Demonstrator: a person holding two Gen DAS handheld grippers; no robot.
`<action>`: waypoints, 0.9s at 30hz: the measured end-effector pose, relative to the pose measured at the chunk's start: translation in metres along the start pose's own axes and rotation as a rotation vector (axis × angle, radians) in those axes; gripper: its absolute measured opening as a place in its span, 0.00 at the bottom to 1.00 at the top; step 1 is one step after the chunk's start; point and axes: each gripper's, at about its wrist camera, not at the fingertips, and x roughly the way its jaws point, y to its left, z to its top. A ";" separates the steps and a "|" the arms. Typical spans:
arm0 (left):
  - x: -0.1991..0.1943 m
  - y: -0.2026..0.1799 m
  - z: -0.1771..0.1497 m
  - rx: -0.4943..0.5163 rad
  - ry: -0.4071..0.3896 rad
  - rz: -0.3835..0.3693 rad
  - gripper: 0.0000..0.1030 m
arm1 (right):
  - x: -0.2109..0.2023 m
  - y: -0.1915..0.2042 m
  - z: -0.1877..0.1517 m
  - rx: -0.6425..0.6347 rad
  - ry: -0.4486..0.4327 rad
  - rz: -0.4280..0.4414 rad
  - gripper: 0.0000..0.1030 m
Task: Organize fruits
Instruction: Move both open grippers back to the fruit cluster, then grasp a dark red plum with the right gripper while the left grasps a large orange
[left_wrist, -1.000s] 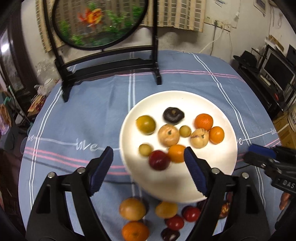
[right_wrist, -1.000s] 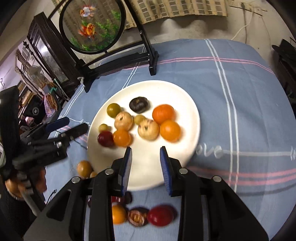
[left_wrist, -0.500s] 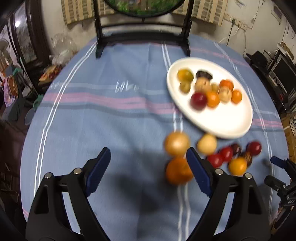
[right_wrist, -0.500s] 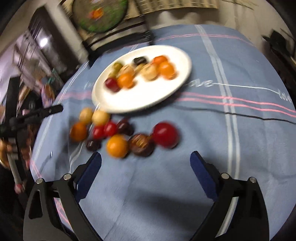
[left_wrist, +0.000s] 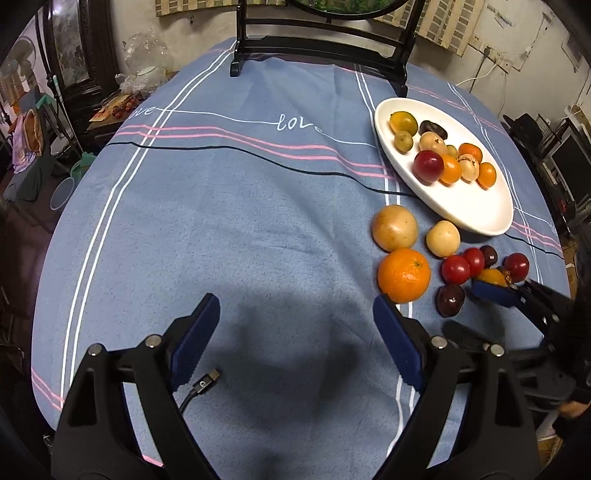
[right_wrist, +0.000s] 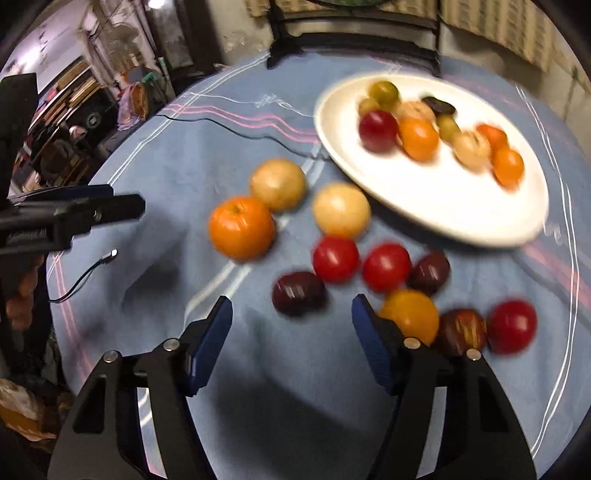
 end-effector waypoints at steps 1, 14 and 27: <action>0.001 0.000 -0.001 0.006 0.006 0.000 0.84 | 0.008 0.001 0.004 -0.001 0.039 -0.018 0.54; 0.015 -0.045 0.013 0.165 0.014 -0.091 0.84 | -0.007 -0.026 -0.015 0.097 0.017 0.056 0.31; 0.068 -0.098 0.013 0.328 0.056 -0.087 0.44 | -0.062 -0.064 -0.069 0.259 -0.015 0.061 0.31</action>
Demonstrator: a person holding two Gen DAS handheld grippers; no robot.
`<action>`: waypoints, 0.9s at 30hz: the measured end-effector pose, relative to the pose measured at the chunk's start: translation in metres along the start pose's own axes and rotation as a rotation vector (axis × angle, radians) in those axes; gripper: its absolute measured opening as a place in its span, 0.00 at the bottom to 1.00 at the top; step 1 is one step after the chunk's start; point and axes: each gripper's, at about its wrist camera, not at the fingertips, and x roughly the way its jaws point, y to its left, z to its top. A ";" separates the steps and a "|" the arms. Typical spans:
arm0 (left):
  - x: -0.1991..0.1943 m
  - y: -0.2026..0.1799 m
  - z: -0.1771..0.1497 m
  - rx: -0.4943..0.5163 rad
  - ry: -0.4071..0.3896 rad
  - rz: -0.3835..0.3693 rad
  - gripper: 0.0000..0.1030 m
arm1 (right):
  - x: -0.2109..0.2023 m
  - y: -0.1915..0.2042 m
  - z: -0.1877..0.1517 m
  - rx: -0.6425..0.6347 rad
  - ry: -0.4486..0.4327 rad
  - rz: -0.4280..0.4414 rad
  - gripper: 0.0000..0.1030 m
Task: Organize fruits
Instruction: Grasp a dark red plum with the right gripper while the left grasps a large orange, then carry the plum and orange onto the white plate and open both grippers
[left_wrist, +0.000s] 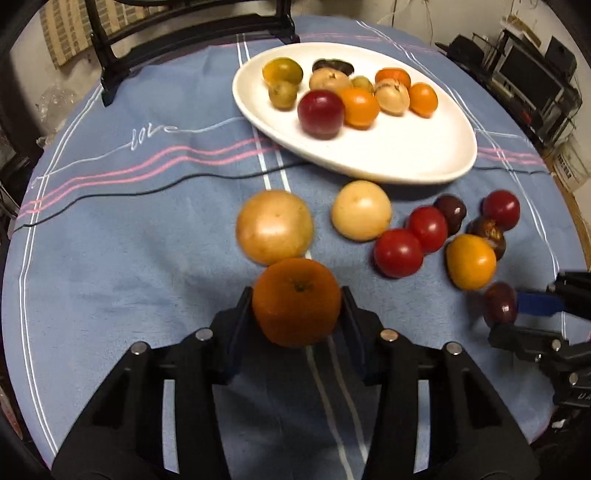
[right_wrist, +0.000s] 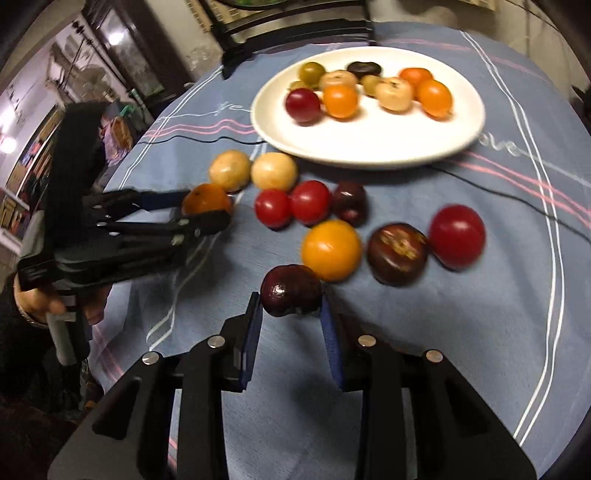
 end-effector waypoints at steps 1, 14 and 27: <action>-0.001 -0.002 0.000 0.018 0.003 0.013 0.44 | -0.002 -0.001 -0.002 0.002 -0.003 -0.004 0.31; -0.062 -0.010 0.012 0.020 -0.116 -0.037 0.44 | -0.015 0.005 0.014 -0.030 -0.052 0.012 0.31; -0.085 -0.046 0.127 0.009 -0.233 0.039 0.44 | -0.081 -0.009 0.123 -0.048 -0.319 -0.025 0.31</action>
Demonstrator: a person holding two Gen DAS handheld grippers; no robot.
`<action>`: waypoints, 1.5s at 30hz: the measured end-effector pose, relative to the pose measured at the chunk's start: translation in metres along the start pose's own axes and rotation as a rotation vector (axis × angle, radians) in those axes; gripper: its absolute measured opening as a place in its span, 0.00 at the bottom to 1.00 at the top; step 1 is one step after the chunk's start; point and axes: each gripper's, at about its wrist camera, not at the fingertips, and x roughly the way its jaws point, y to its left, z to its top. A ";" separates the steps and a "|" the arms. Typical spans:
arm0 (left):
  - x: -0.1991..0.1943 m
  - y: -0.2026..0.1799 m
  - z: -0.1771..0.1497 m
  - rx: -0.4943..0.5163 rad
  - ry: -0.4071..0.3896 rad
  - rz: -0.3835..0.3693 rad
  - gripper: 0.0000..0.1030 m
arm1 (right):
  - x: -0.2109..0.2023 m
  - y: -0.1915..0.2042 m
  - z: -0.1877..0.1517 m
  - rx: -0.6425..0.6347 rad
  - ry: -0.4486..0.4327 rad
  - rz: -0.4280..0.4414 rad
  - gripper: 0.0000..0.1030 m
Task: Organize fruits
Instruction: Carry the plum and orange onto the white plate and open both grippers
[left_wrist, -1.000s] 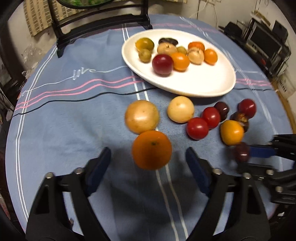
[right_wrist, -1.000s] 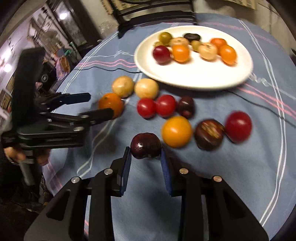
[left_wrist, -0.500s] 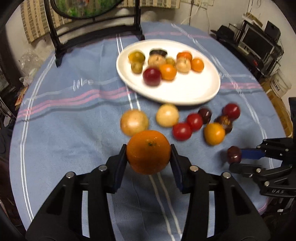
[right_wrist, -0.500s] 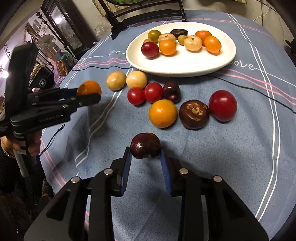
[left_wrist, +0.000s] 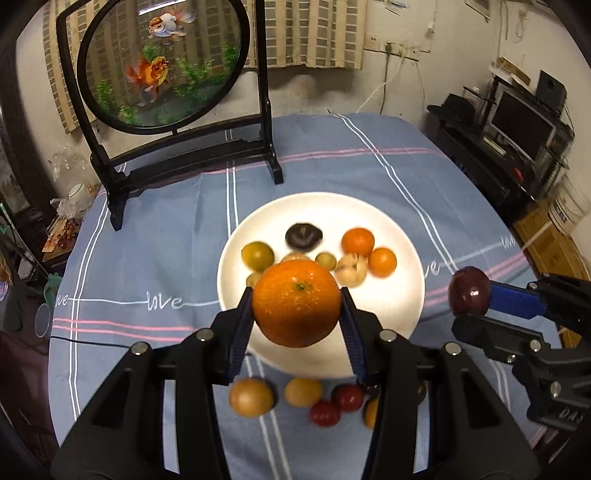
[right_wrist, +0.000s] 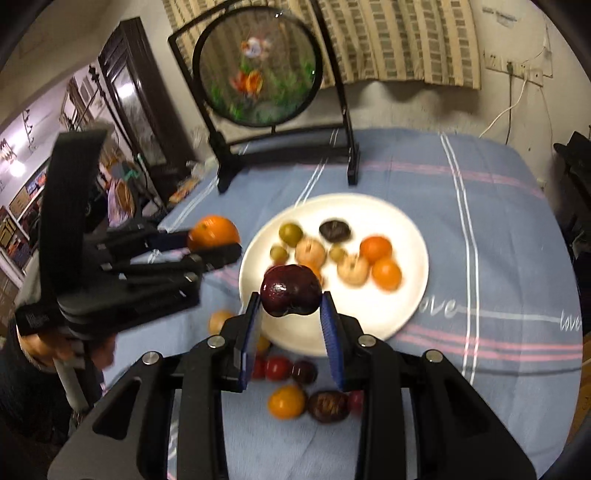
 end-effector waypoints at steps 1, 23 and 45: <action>0.002 -0.002 0.003 0.000 -0.002 0.001 0.44 | 0.000 -0.001 0.003 -0.001 -0.006 -0.004 0.31; 0.037 -0.002 0.019 -0.006 0.019 0.056 0.44 | 0.042 -0.020 0.032 -0.007 0.024 0.022 0.31; 0.056 -0.003 0.021 0.010 0.037 0.083 0.45 | 0.078 -0.029 0.055 -0.050 0.068 0.017 0.32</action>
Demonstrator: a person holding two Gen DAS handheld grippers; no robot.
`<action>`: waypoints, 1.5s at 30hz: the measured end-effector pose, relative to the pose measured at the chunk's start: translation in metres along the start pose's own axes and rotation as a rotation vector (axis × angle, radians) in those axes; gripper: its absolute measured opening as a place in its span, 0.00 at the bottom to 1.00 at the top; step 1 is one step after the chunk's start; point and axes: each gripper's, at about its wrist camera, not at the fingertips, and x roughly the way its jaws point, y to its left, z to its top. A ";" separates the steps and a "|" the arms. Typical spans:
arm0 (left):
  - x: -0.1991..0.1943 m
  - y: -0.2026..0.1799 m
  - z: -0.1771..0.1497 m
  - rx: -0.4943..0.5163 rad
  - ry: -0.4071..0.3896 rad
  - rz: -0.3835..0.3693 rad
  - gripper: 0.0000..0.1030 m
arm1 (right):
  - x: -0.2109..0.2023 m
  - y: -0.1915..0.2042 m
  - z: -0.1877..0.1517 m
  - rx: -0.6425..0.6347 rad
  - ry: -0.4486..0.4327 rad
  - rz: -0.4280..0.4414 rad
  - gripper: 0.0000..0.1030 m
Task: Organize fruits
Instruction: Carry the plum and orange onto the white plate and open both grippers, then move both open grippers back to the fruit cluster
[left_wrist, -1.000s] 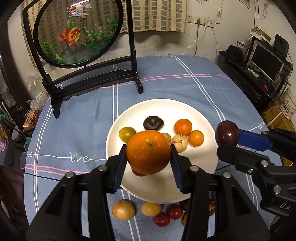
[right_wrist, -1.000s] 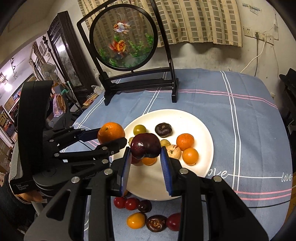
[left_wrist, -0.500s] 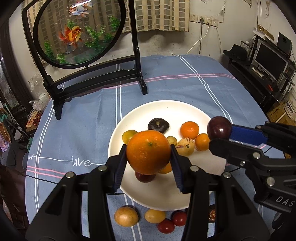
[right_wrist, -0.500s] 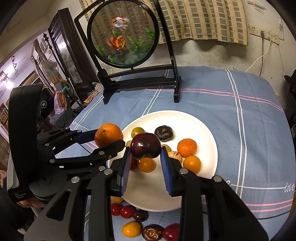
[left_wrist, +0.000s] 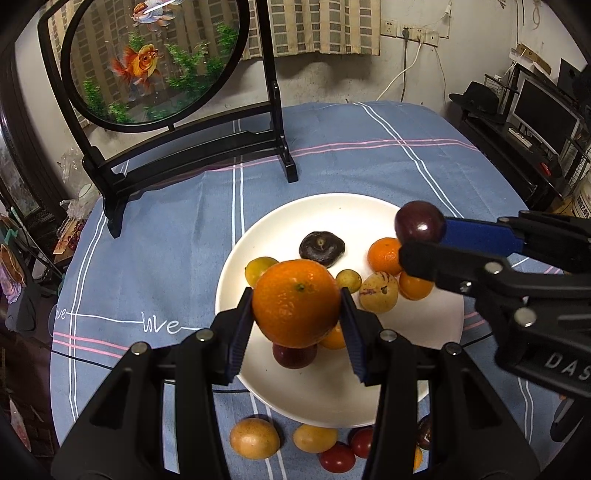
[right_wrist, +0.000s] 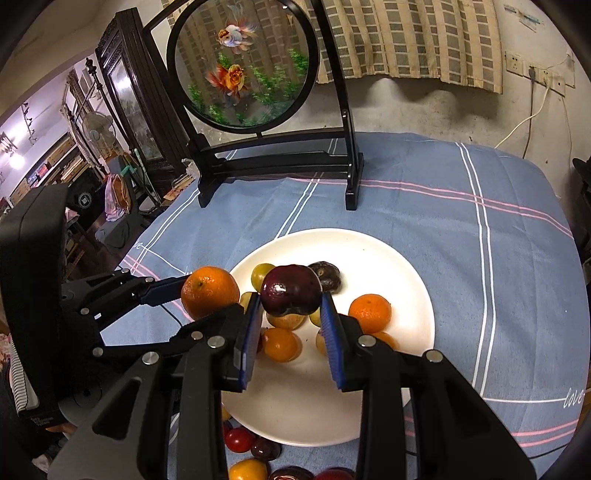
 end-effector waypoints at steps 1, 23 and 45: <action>0.000 0.000 0.000 0.001 0.001 0.001 0.45 | 0.003 0.000 0.001 -0.006 0.012 -0.008 0.32; -0.025 -0.008 0.002 0.032 -0.074 0.007 0.62 | -0.025 -0.022 -0.013 0.075 -0.032 -0.057 0.64; -0.047 0.048 -0.112 -0.148 0.123 -0.028 0.76 | -0.028 -0.022 -0.174 -0.111 0.232 -0.213 0.63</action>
